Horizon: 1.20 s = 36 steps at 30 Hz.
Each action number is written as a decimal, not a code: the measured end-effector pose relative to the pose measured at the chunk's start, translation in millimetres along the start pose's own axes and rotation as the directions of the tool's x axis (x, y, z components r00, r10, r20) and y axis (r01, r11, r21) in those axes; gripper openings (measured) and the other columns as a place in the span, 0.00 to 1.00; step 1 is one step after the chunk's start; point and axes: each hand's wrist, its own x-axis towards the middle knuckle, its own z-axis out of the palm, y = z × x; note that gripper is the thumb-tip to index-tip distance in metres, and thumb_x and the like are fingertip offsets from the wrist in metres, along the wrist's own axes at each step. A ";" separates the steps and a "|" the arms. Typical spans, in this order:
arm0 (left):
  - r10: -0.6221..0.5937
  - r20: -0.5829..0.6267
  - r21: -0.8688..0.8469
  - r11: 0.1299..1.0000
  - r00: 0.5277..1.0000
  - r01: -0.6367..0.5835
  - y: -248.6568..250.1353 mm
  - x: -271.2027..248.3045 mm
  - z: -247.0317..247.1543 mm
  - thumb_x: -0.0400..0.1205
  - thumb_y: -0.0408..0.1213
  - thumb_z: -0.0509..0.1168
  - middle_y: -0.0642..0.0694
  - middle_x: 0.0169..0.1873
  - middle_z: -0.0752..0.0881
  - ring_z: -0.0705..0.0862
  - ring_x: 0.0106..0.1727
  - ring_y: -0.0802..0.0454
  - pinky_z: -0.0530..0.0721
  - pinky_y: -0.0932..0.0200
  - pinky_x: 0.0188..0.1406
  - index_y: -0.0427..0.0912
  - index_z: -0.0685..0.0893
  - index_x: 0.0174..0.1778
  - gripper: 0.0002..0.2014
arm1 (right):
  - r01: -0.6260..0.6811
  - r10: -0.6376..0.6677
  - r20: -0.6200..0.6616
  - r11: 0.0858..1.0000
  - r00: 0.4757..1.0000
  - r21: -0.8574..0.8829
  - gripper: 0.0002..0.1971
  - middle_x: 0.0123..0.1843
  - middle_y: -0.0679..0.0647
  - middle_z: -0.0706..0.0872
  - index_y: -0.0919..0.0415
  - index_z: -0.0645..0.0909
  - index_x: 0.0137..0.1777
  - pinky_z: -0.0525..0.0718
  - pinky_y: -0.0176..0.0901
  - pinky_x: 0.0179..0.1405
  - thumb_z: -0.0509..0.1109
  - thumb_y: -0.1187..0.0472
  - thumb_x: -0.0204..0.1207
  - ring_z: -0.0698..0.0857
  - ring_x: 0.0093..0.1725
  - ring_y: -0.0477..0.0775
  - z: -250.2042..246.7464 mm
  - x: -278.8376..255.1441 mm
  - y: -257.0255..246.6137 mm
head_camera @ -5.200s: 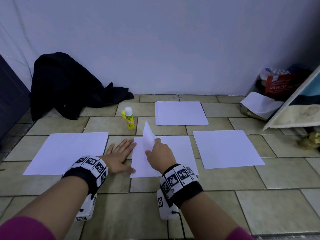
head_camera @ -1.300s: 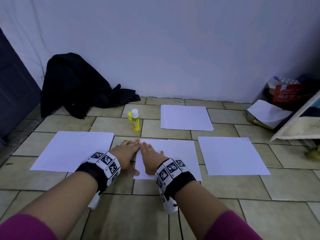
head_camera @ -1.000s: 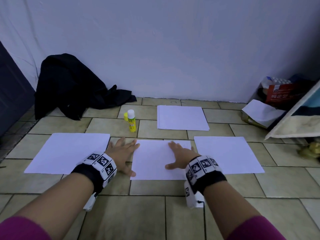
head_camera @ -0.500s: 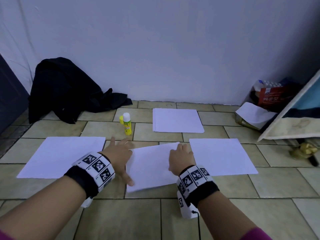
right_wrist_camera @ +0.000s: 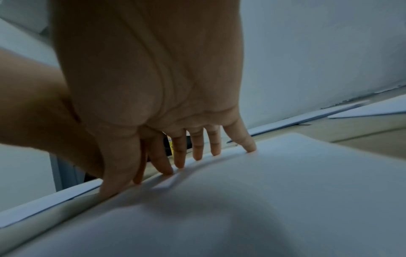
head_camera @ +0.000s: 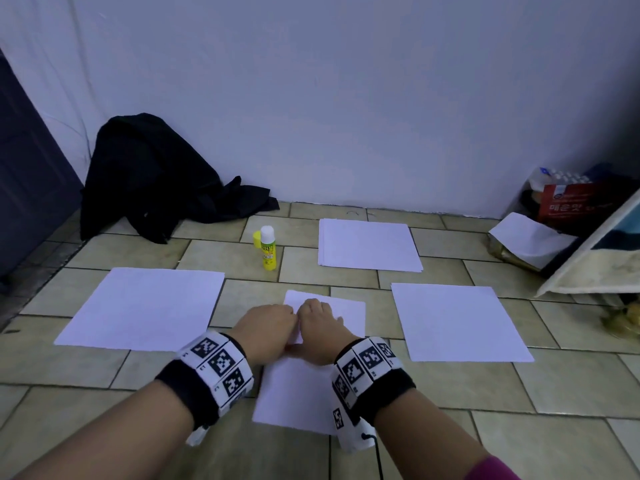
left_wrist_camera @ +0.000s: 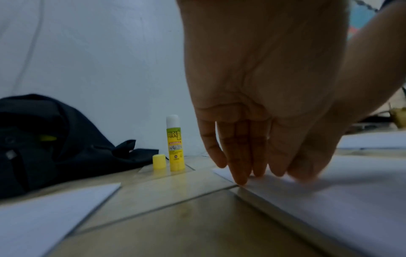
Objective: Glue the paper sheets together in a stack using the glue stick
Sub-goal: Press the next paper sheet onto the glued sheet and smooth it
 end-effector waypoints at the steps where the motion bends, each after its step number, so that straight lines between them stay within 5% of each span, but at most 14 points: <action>1: -0.014 0.004 -0.004 1.000 1.000 0.014 1.6 -0.7 -1.5 0.83 0.37 0.60 0.43 0.57 0.80 0.80 0.58 0.44 0.74 0.54 0.47 0.40 0.81 0.58 0.11 | 0.013 -0.013 0.008 1.000 1.000 -0.019 0.37 0.74 0.60 0.64 0.67 0.63 0.75 0.70 0.65 0.69 0.71 0.44 0.75 0.63 0.74 0.61 -0.3 0.3 -0.3; 3: -0.061 -0.017 -0.022 0.998 0.998 0.060 1.7 -1.4 -2.0 0.81 0.42 0.64 0.44 0.57 0.81 0.80 0.59 0.45 0.74 0.56 0.47 0.42 0.81 0.59 0.13 | 0.041 -0.039 0.030 0.997 0.999 -0.072 0.40 0.75 0.60 0.63 0.66 0.62 0.76 0.69 0.65 0.70 0.75 0.47 0.72 0.62 0.75 0.61 -1.3 2.1 0.5; 6: -0.153 -0.021 -0.094 0.984 0.988 0.151 -4.0 2.1 8.5 0.77 0.52 0.70 0.44 0.68 0.75 0.71 0.71 0.47 0.74 0.54 0.62 0.42 0.73 0.71 0.29 | 0.071 -0.067 0.044 0.993 0.997 -0.098 0.45 0.76 0.59 0.62 0.64 0.58 0.79 0.67 0.64 0.73 0.78 0.49 0.69 0.61 0.76 0.61 -3.0 5.8 1.6; 9: -0.181 0.090 -0.188 0.962 0.979 0.196 -10.0 7.7 17.3 0.79 0.53 0.68 0.44 0.85 0.48 0.45 0.85 0.47 0.63 0.43 0.79 0.40 0.49 0.85 0.47 | 0.101 -0.097 0.091 0.994 0.991 -0.049 0.52 0.84 0.57 0.52 0.64 0.44 0.84 0.57 0.67 0.79 0.78 0.56 0.71 0.51 0.83 0.59 -4.4 8.7 -2.4; 12: -0.165 0.186 -0.203 0.958 0.969 0.203 -14.0 9.5 19.0 0.81 0.55 0.66 0.48 0.85 0.41 0.37 0.85 0.47 0.57 0.37 0.80 0.43 0.41 0.85 0.48 | 0.150 -0.144 0.154 0.988 0.978 -0.027 0.55 0.86 0.54 0.44 0.61 0.37 0.85 0.48 0.68 0.80 0.77 0.62 0.72 0.46 0.85 0.54 -7.1 11.8 -6.0; 16: -0.183 0.227 -0.171 0.959 0.957 0.224 -17.8 4.9 19.2 0.82 0.58 0.62 0.52 0.84 0.38 0.38 0.85 0.42 0.59 0.36 0.79 0.46 0.38 0.85 0.46 | 0.089 -0.089 0.181 0.996 0.979 0.008 0.55 0.87 0.52 0.45 0.53 0.37 0.85 0.41 0.71 0.79 0.77 0.52 0.71 0.51 0.85 0.52 -10.6 13.2 9.7; 22: -0.177 0.266 -0.104 0.972 0.948 0.211 -21.4 2.0 14.4 0.83 0.61 0.57 0.54 0.84 0.35 0.35 0.84 0.41 0.56 0.34 0.80 0.46 0.37 0.85 0.45 | -0.163 0.149 0.160 0.983 0.976 0.081 0.46 0.85 0.47 0.56 0.47 0.47 0.85 0.37 0.66 0.80 0.69 0.38 0.74 0.61 0.82 0.58 -30.9 -0.2 68.9; 29: -0.199 0.269 -0.005 0.978 0.942 0.208 -20.3 -2.6 8.0 0.82 0.65 0.52 0.53 0.85 0.40 0.36 0.84 0.43 0.54 0.34 0.80 0.46 0.41 0.85 0.43 | -0.235 0.236 0.032 0.972 0.971 -0.030 0.44 0.81 0.53 0.62 0.53 0.56 0.82 0.55 0.64 0.79 0.76 0.47 0.71 0.64 0.79 0.55 -23.6 -8.9 55.4; 33: -0.308 0.255 0.029 0.950 0.917 0.312 -15.9 -10.0 -10.0 0.81 0.69 0.46 0.46 0.83 0.59 0.43 0.85 0.41 0.56 0.37 0.78 0.43 0.70 0.77 0.38 | -0.249 0.227 -0.113 0.935 0.967 -0.251 0.20 0.70 0.58 0.72 0.56 0.72 0.72 0.69 0.56 0.67 0.64 0.58 0.80 0.67 0.71 0.61 -12.5 -26.2 26.1; 36: -0.248 0.118 -0.018 0.968 0.961 0.252 -11.3 -14.5 -14.3 0.84 0.60 0.55 0.45 0.78 0.67 0.57 0.81 0.44 0.65 0.45 0.75 0.43 0.74 0.73 0.29 | -0.226 0.220 -0.054 0.950 0.974 -0.213 0.24 0.67 0.60 0.75 0.61 0.72 0.69 0.72 0.52 0.62 0.65 0.47 0.79 0.70 0.68 0.62 -0.6 -36.1 2.0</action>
